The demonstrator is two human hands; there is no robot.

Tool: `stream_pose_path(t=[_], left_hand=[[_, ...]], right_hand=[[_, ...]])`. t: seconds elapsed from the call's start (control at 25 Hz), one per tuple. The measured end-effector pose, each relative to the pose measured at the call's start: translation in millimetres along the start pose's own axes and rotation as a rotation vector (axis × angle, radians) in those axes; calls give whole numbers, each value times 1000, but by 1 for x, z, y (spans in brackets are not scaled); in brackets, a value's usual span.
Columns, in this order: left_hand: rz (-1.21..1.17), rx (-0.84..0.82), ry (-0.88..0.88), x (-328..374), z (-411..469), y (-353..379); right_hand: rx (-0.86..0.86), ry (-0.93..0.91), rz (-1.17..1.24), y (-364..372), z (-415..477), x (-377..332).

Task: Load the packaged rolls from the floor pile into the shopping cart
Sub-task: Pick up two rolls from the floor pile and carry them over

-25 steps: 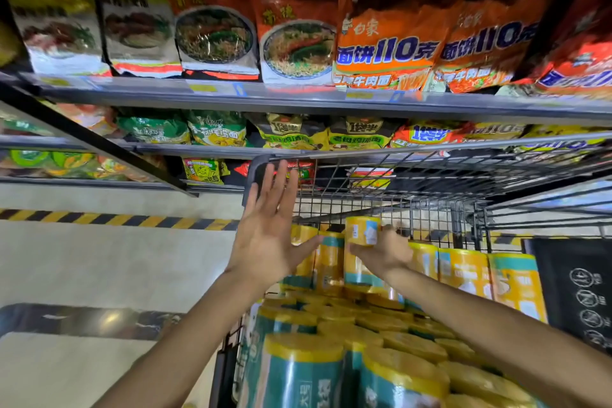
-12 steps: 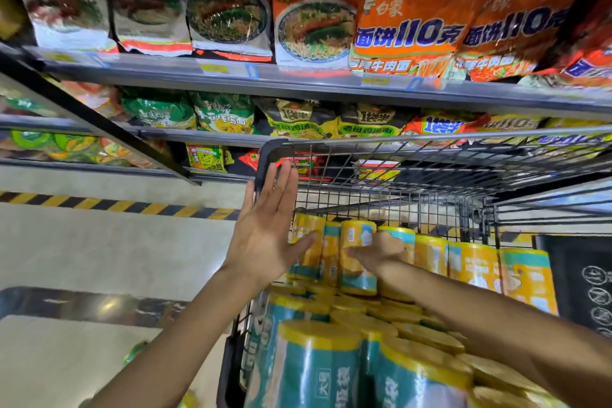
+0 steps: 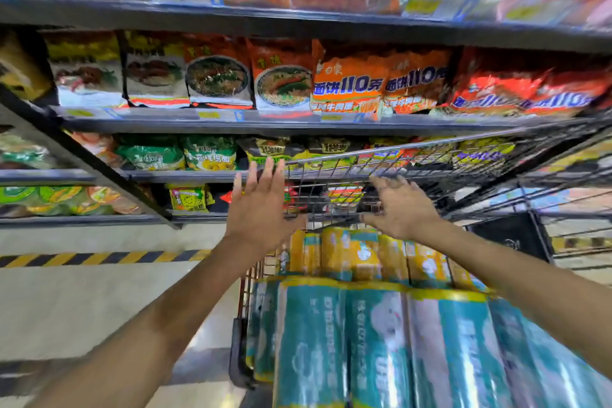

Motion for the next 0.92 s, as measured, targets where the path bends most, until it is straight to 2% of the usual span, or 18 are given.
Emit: stream_pose_path(t=[0.16, 0.32, 0.52, 0.72, 0.92], left_hand=[[26, 22, -15, 2, -29, -36], [46, 144, -139, -25, -91, -85], [23, 287, -503, -83, -218, -122], [21, 435, -856, -105, -378, -127], [-35, 583, -1218, -118, -545, -93]], right_hand=[[161, -24, -24, -45, -39, -17], [294, -176, -14, -86, -76, -60], [462, -532, 1, -123, -120, -150], [472, -909, -85, -115, -199, -255], [422, -1225, -148, -80, -287, -369]])
Point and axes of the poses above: each hand's wrist, its own z-axis towards the middle knuckle, its own y-axis out of the palm, x = y × z, the point moved 5 cm from there along z, towards the middle knuckle, and after that the axes turned 9 degrees about -z, right-handed, at the moved point
